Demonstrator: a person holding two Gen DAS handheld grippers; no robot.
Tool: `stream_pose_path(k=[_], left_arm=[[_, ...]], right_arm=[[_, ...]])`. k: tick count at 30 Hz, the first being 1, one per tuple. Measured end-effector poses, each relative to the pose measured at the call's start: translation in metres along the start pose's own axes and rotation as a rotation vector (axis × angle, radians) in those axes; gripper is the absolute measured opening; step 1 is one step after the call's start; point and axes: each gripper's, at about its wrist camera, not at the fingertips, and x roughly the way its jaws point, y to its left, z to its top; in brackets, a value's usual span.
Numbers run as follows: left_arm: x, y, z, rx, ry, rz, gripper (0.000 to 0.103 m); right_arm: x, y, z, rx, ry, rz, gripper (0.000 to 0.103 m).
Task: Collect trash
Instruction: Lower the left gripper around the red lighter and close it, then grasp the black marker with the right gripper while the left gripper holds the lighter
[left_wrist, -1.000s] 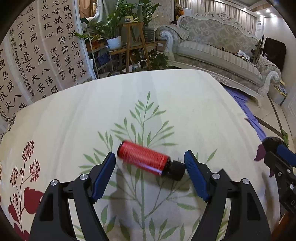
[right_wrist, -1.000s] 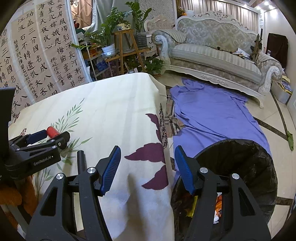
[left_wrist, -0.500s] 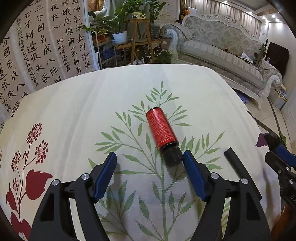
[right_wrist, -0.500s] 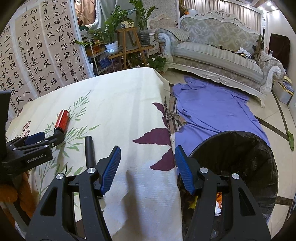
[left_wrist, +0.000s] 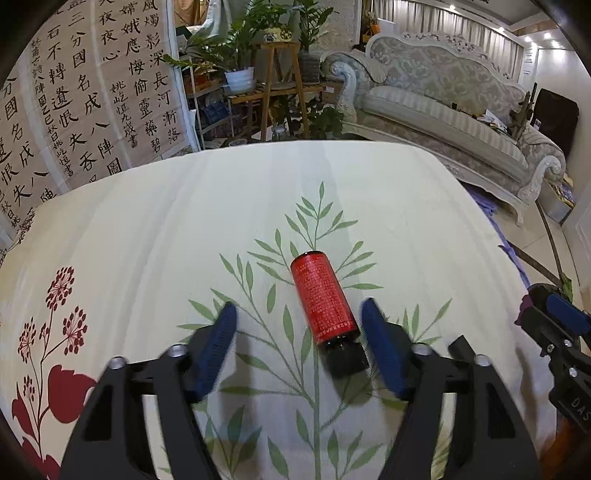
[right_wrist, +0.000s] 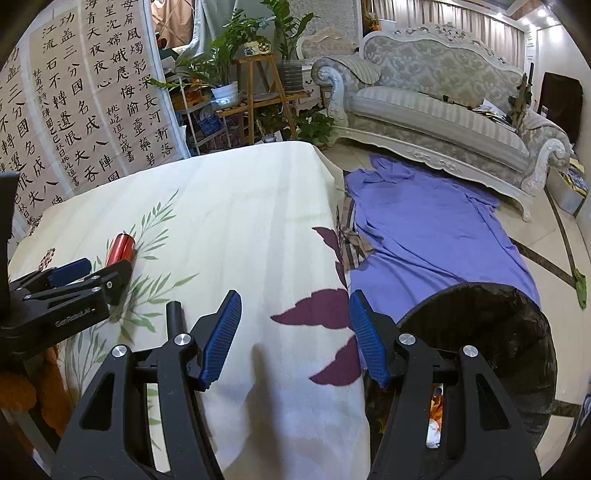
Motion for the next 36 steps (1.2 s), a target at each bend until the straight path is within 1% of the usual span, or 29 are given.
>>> stream_pose_path(k=[1, 3, 5, 7, 13, 24, 31, 36], left_arm=[[0.003, 0.0, 0.0, 0.002, 0.011, -0.007, 0.054], [0.002, 0.0, -0.002, 0.012, 0.0, -0.002, 0.046], [-0.001, -0.002, -0.004, 0.027, -0.008, 0.0, 0.033], [-0.002, -0.003, -0.005, 0.038, -0.015, 0.005, 0.025], [-0.007, 0.003, -0.011, 0.031, -0.011, -0.02, 0.025], [-0.032, 0.014, -0.037, 0.02, -0.009, -0.021, 0.025], [-0.05, 0.026, -0.065, 0.022, -0.019, 0.021, 0.025], [-0.059, 0.041, -0.076, -0.003, -0.022, 0.048, 0.025]], right_arm=[[0.0, 0.0, 0.0, 0.0, 0.001, 0.0, 0.059], [0.001, 0.001, 0.0, -0.002, 0.005, 0.0, 0.059], [0.001, 0.001, -0.001, -0.004, 0.007, -0.001, 0.059], [0.0, 0.001, -0.001, -0.007, 0.008, -0.001, 0.059], [-0.001, 0.003, -0.002, -0.01, 0.005, -0.001, 0.059], [-0.025, 0.013, -0.019, -0.035, 0.001, 0.017, 0.059], [-0.029, 0.03, -0.034, -0.076, 0.023, 0.04, 0.059], [-0.024, 0.049, -0.036, -0.118, 0.039, 0.062, 0.058]])
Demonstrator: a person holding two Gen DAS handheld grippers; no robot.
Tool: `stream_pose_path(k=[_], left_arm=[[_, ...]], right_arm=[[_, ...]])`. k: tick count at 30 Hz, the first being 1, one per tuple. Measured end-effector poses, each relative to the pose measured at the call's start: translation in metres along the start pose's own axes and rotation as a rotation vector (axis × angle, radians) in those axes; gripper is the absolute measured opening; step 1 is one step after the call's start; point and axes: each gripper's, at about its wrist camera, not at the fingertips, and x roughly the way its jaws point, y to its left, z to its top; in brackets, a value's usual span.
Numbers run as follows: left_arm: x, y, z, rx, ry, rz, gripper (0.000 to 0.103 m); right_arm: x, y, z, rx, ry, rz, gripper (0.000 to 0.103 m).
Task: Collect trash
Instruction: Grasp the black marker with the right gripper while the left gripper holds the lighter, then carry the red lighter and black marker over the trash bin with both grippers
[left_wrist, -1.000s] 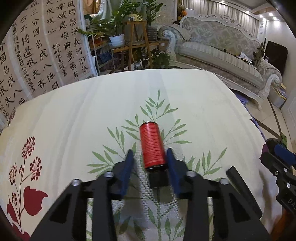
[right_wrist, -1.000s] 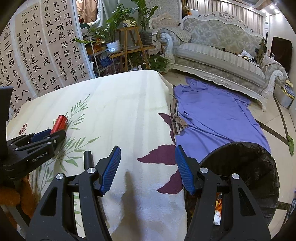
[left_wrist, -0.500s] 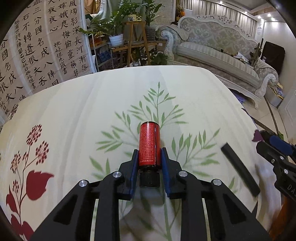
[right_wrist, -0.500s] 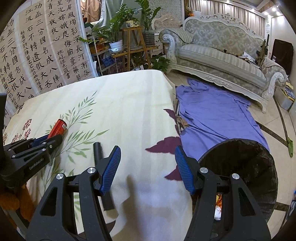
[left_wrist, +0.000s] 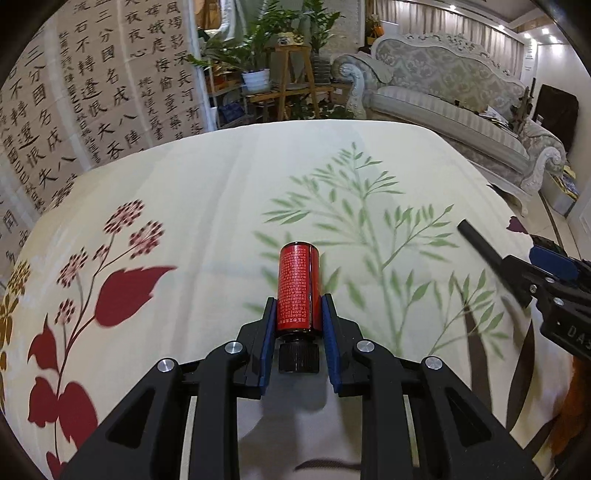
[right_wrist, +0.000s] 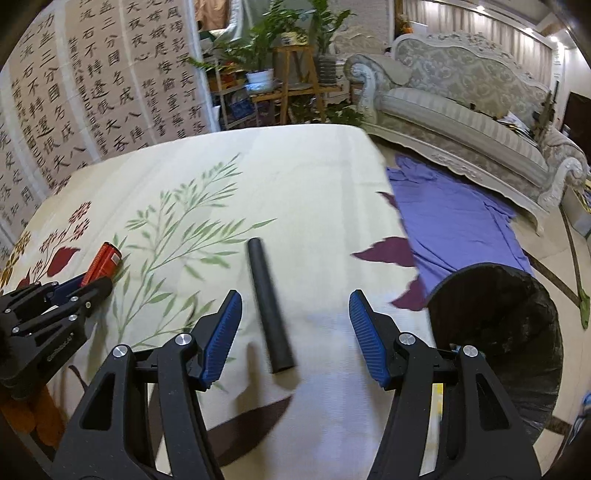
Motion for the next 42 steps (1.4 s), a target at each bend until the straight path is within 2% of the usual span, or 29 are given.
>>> stream_pose_path(k=[11, 13, 19, 31, 42], left_arm=[[-0.002, 0.009, -0.006, -0.032, -0.009, -0.005, 0.025], [-0.002, 0.009, -0.006, -0.032, -0.01, -0.005, 0.025], [-0.002, 0.009, -0.006, -0.033, -0.01, -0.006, 0.025], [-0.003, 0.01, -0.005, -0.043, -0.012, -0.015, 0.025], [-0.017, 0.004, -0.009, -0.033, -0.046, -0.05, 0.025]], right_arm=[[0.012, 0.014, 0.0, -0.032, 0.036, -0.018, 0.037], [0.013, 0.015, 0.0, -0.038, 0.036, -0.027, 0.029], [0.012, 0.016, -0.001, -0.048, 0.034, -0.032, 0.014], [0.004, 0.021, -0.007, -0.04, 0.021, -0.031, 0.013], [-0.034, 0.017, -0.025, -0.006, -0.032, -0.045, 0.013]])
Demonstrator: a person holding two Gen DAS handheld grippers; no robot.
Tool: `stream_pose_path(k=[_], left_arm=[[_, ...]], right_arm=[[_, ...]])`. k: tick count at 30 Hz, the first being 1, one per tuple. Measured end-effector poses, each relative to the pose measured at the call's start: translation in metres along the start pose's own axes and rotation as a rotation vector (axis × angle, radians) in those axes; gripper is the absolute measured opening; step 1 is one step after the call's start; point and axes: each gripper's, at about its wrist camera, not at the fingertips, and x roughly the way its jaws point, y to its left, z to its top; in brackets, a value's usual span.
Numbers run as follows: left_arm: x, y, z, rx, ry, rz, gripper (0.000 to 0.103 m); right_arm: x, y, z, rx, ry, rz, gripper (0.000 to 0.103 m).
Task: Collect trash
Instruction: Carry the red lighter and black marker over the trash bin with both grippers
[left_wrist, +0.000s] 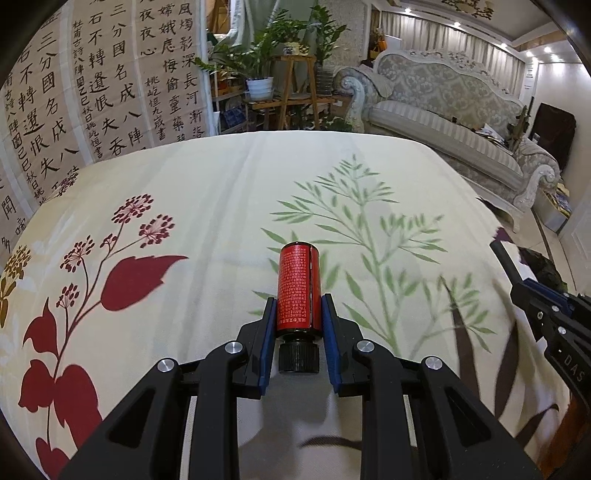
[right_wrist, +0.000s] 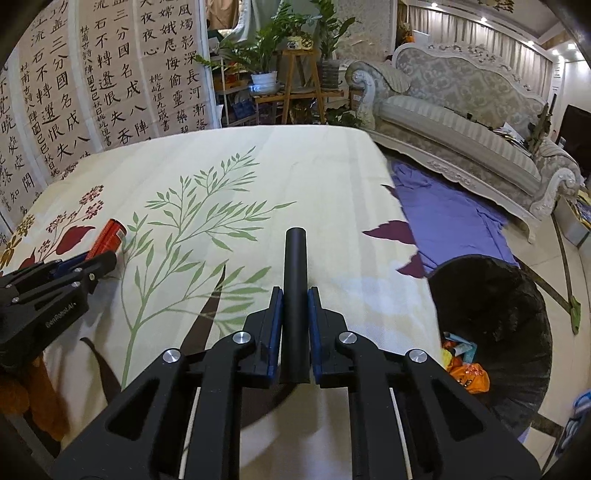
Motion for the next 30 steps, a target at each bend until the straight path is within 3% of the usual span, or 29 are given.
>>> stream_pose_path(k=[7, 14, 23, 30], left_arm=[[-0.02, -0.034, -0.004, 0.042, -0.04, -0.07, 0.025], [-0.027, -0.091, 0.001, 0.129, -0.07, -0.16, 0.025], [-0.025, -0.178, 0.013, 0.249, -0.111, -0.269, 0.025], [-0.011, -0.225, 0.024, 0.307, -0.122, -0.317, 0.025]], right_arm=[[-0.031, -0.023, -0.011, 0.046, -0.046, -0.018, 0.013], [-0.054, -0.071, -0.023, 0.129, -0.081, -0.091, 0.013], [-0.059, -0.139, -0.032, 0.221, -0.101, -0.246, 0.013], [-0.05, -0.182, -0.037, 0.293, -0.101, -0.299, 0.013]])
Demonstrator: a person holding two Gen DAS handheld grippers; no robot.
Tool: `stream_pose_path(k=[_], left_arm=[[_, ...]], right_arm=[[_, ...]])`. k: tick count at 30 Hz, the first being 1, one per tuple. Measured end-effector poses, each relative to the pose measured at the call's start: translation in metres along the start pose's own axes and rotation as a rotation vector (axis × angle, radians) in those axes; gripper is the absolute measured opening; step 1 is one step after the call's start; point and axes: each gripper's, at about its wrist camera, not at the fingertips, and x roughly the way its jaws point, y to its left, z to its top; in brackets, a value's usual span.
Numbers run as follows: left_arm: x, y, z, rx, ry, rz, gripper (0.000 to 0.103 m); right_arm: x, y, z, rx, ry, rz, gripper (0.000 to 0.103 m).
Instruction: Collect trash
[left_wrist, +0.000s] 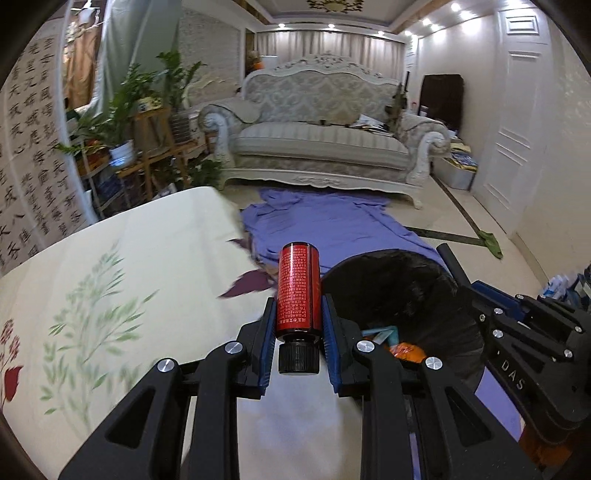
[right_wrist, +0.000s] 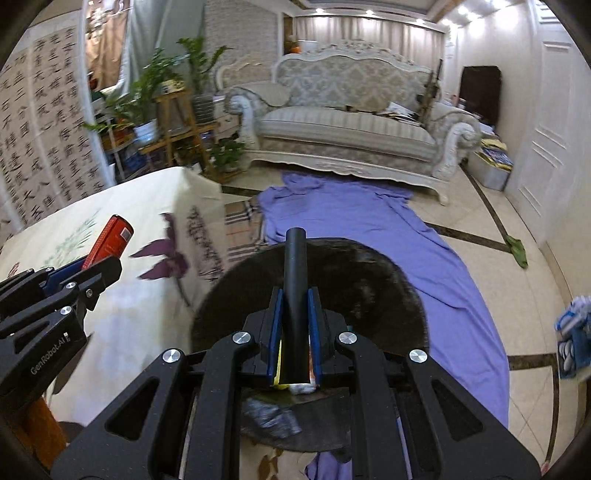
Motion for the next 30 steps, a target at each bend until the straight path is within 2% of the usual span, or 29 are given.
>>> stream_pose_path(k=[6, 9, 10, 13, 15, 17, 20, 22, 30], left_arm=[[0.024, -0.023, 0.01, 0.037, 0.009, -0.009, 0.025], [0.029, -0.027, 0.011, 0.04, 0.018, -0.008, 0.025], [0.031, -0.028, 0.011, 0.044, 0.024, -0.008, 0.028], [0.03, -0.028, 0.008, 0.043, 0.022, 0.005, 0.047], [0.031, -0.03, 0.008, 0.038, 0.025, 0.007, 0.051], [0.031, -0.027, 0.007, 0.031, 0.028, 0.013, 0.06], [0.031, -0.026, 0.006, 0.025, 0.026, 0.022, 0.067], [0.028, -0.024, 0.006, 0.02, 0.021, 0.026, 0.072], [0.008, -0.019, 0.002, -0.004, -0.002, 0.039, 0.076]], right_arm=[[0.021, -0.019, 0.004, 0.042, 0.01, -0.025, 0.014], [0.029, -0.025, 0.004, 0.061, 0.018, -0.03, 0.02], [0.031, -0.026, 0.003, 0.065, 0.02, -0.034, 0.027], [0.031, -0.027, 0.001, 0.061, 0.016, -0.053, 0.032], [0.03, -0.027, 0.001, 0.06, 0.012, -0.062, 0.034], [0.028, -0.029, 0.0, 0.064, 0.008, -0.065, 0.039], [0.023, -0.027, 0.0, 0.055, -0.003, -0.076, 0.042], [0.019, -0.027, 0.0, 0.049, -0.015, -0.088, 0.05], [-0.001, -0.022, -0.001, 0.05, -0.044, -0.103, 0.058]])
